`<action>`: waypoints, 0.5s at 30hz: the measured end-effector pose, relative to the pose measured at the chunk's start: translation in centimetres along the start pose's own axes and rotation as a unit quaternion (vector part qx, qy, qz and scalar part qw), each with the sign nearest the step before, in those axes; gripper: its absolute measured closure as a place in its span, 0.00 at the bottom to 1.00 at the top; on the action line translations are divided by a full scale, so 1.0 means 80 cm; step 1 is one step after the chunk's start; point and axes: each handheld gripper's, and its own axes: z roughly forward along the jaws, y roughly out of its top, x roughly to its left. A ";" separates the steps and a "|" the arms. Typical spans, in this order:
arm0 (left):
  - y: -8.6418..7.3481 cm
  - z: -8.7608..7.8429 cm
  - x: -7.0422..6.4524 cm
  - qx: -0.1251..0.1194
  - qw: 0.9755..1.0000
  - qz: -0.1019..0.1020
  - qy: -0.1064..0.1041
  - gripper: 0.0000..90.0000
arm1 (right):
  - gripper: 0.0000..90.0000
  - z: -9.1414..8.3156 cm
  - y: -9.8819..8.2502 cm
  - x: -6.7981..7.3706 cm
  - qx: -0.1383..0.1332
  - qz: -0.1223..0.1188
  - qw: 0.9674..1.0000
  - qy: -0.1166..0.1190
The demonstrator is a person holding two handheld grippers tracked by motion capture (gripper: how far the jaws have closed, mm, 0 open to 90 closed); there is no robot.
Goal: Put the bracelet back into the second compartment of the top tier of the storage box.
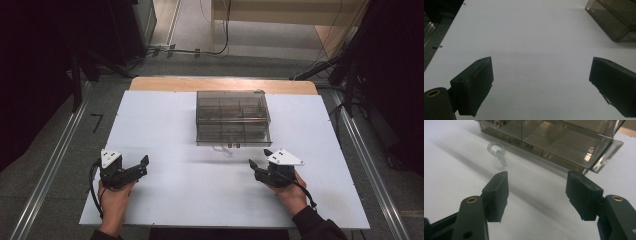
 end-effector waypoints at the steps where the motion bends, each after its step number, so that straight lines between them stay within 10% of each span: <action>1: 0.000 0.000 0.000 0.000 1.000 0.000 0.000 0.06 | 0.37 0.000 0.000 0.001 0.001 -0.001 1.000 0.001; 15: 0.000 0.000 0.000 0.003 1.000 0.002 -0.002 0.06 | 0.38 0.009 0.005 0.010 -0.003 -0.008 1.000 0.004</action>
